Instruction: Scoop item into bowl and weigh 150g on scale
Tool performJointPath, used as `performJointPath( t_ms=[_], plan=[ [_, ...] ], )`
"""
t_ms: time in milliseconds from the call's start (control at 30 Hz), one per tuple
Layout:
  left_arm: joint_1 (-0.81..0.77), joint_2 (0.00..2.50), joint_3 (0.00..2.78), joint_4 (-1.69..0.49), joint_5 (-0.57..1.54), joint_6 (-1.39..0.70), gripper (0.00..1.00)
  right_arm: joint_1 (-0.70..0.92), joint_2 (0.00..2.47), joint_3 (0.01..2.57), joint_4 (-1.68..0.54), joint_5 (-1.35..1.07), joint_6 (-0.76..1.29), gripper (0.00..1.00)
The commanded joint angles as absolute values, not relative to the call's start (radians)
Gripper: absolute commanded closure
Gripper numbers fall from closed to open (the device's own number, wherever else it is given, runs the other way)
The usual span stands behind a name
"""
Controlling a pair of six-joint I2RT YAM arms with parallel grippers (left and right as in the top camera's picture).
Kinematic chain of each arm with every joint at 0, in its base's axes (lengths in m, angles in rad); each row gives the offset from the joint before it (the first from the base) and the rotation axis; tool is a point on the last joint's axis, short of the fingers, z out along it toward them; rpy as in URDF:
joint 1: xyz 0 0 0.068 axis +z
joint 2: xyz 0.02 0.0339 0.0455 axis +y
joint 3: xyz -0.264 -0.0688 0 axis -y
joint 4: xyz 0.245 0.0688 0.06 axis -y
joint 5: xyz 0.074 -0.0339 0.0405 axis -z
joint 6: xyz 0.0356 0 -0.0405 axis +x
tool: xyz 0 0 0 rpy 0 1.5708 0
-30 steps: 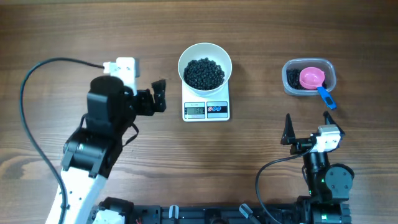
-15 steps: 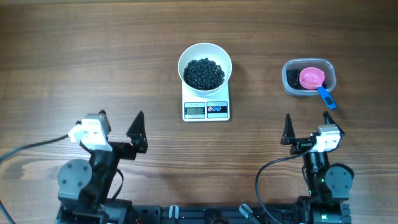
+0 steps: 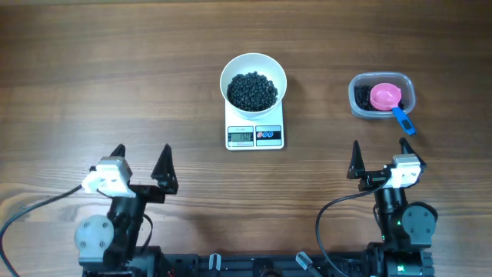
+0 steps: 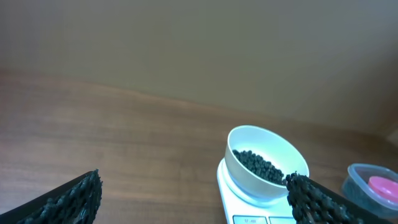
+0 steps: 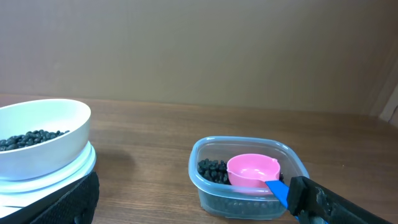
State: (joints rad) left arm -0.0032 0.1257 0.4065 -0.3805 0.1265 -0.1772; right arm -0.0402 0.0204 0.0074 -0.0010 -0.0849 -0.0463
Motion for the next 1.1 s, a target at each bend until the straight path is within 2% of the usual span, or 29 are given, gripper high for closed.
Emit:
performJointPath(
  t_ms=[0, 300, 833, 1067],
  plan=[
    [0.017, 0.046, 0.369, -0.378, 0.150, -0.164, 0.00, -0.044, 0.017, 0.006, 0.001, -0.072, -0.050, 0.00],
    [0.020, 0.003, 0.316, -0.348, 0.164, -0.165, 0.00, -0.044, 0.017, 0.006, 0.001, -0.072, -0.050, 0.00],
    [0.020, 0.003, 0.070, 0.089, 0.128, -0.166, 0.00, -0.043, 0.017, 0.006, 0.001, -0.072, -0.049, 0.00],
    [0.020, 0.003, 0.006, 0.183, 0.073, -0.217, 0.00, -0.043, 0.017, 0.006, 0.001, -0.072, -0.050, 0.00]
  ],
)
